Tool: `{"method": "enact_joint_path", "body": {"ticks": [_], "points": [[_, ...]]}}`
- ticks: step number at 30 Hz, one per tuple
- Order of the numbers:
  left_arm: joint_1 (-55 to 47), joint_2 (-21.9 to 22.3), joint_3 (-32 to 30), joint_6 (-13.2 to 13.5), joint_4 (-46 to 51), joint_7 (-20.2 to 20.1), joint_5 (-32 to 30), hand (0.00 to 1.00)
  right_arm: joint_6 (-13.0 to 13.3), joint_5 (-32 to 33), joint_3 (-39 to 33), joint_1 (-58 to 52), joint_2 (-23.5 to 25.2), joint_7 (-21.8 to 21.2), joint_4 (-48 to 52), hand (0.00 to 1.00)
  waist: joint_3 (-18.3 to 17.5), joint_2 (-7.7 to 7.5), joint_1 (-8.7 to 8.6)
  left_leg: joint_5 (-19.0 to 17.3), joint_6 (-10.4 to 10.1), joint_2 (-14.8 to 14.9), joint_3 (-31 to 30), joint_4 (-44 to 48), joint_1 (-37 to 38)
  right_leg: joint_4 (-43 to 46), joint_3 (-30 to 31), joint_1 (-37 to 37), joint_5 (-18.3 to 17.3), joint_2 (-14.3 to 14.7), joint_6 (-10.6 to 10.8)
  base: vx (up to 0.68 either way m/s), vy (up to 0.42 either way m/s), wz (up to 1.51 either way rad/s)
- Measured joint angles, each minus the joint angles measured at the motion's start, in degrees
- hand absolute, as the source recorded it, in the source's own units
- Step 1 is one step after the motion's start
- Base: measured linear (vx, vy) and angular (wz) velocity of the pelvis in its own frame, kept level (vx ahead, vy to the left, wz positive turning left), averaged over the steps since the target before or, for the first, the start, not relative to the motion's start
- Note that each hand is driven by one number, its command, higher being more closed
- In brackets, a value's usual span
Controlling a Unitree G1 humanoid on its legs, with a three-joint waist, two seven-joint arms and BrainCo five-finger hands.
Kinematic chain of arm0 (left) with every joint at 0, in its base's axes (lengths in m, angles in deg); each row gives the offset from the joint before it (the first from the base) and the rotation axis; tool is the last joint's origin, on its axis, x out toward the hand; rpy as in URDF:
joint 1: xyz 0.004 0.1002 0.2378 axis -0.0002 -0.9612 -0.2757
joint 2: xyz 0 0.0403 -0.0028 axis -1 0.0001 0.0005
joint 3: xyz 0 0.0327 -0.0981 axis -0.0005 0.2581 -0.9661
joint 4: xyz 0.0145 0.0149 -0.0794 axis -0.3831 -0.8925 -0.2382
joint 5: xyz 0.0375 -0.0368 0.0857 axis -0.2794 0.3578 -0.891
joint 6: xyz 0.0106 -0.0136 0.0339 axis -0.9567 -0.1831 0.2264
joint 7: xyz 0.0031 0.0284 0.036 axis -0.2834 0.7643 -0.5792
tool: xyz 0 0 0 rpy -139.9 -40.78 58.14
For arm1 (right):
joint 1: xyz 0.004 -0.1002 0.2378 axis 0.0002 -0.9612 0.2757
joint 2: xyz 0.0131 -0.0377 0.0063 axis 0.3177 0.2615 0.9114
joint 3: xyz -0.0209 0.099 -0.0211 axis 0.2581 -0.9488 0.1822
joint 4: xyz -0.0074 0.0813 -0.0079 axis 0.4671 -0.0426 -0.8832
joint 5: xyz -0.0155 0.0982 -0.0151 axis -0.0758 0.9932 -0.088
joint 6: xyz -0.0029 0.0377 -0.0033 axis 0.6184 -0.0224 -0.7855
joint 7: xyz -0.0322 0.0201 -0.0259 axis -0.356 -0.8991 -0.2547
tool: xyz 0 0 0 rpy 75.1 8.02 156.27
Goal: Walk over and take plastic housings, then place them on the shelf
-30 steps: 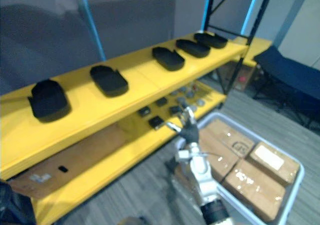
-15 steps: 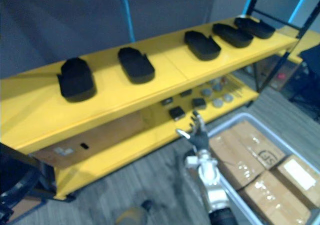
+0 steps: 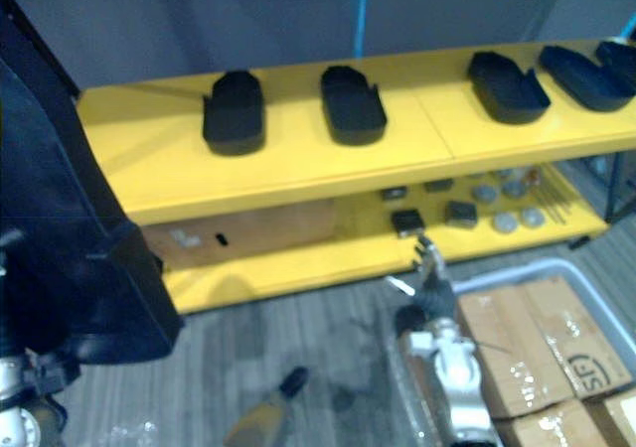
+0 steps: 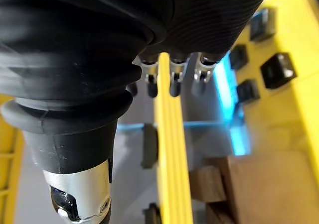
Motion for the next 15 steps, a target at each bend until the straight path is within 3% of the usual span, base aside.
{"method": "enact_joint_path", "body": {"ticks": [3,5,9,11,12,13,14,15], "points": [[-2.75,0.20,0.39,-0.51,0.00,0.28,-0.01,1.00,0.47,-1.72,1.76,-2.09,0.01,-0.05,1.68,0.00,0.83,-0.39,-0.03,-0.25,0.08,1.04,2.99,-0.07,0.64,-0.75,0.05,0.33,-4.03,-0.40,1.75,-0.13,-0.053,-0.33],[-2.96,0.80,0.41,-0.66,-0.02,0.55,-0.44,1.00,0.47,-1.74,2.23,-3.87,0.24,-0.13,2.20,0.00,1.36,0.24,-0.93,-0.35,0.26,2.17,3.81,-0.11,0.77,-0.37,-0.08,0.33,-4.67,-0.09,1.21,-0.14,0.002,-0.08],[-2.36,0.80,-1.34,-0.63,-0.02,2.58,-0.46,1.00,1.09,-2.87,0.27,-5.22,1.28,1.12,2.31,0.00,0.98,-1.48,-1.37,-0.91,1.28,0.83,6.81,2.42,-1.00,-0.56,0.13,0.20,-5.49,-1.93,0.50,0.03,0.073,0.01],[-1.81,0.35,-3.15,-0.61,0.11,4.00,-0.47,1.00,2.77,-4.65,-2.35,-5.89,3.33,4.78,2.43,0.00,-0.29,-4.10,-1.40,-5.14,6.23,-3.21,11.50,8.45,-3.56,-4.80,0.71,2.91,-6.16,-3.27,-3.36,0.30,0.043,0.27],[-1.49,0.39,-3.28,-0.52,0.29,4.32,-0.52,1.00,3.29,-4.61,-3.10,-6.11,3.35,5.80,2.94,0.00,-0.74,-4.17,-1.55,-6.77,5.70,-3.56,12.23,8.99,-3.61,-2.32,2.58,2.77,-4.31,-2.61,-3.95,0.34,0.102,0.45],[0.41,1.25,-3.34,-0.58,0.05,4.82,-0.70,1.00,3.96,-4.46,-4.32,-5.45,2.88,7.45,3.10,0.00,-0.82,-3.94,-1.47,-7.10,5.20,-3.98,11.46,11.01,-4.25,8.07,6.93,-2.09,-0.48,-3.14,-0.79,0.25,0.239,0.47],[2.26,0.69,-3.60,-0.55,0.08,5.48,-1.80,1.00,4.50,-4.47,-5.35,-4.67,3.30,9.40,3.13,0.00,-1.24,-4.47,-1.61,-7.88,6.14,-4.33,10.44,11.32,-4.48,17.28,12.18,-7.59,4.96,-2.49,3.35,0.12,0.361,0.54],[3.06,0.10,-3.75,-0.57,0.08,5.86,-2.15,1.00,4.55,-4.48,-5.69,-4.15,3.61,10.29,3.15,0.00,-1.51,-5.02,-1.57,-8.13,6.49,-4.55,10.09,11.02,-4.33,20.47,13.52,-9.52,7.68,-2.27,3.54,0.11,0.273,0.36]]}}
